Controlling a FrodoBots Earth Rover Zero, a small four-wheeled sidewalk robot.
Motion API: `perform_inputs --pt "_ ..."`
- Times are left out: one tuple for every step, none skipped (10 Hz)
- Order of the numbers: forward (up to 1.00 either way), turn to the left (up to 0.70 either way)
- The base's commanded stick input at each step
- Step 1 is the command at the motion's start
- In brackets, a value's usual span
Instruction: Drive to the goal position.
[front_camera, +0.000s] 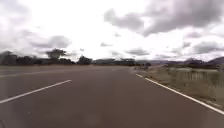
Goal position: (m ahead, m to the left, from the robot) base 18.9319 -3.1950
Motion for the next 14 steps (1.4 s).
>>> perform_inputs --pt "0.70 -0.14" --pt "0.70 -0.14" --pt "0.70 -0.14" --pt "0.70 -0.14" --pt "0.70 -0.14" --pt "0.70 -0.14" --pt "0.70 -0.14" --pt "0.70 -0.14" --pt "0.70 -0.14" --pt "0.70 -0.14" --pt "0.70 -0.11" --pt "0.70 0.00" --pt "0.70 0.00" --pt "0.70 0.00"
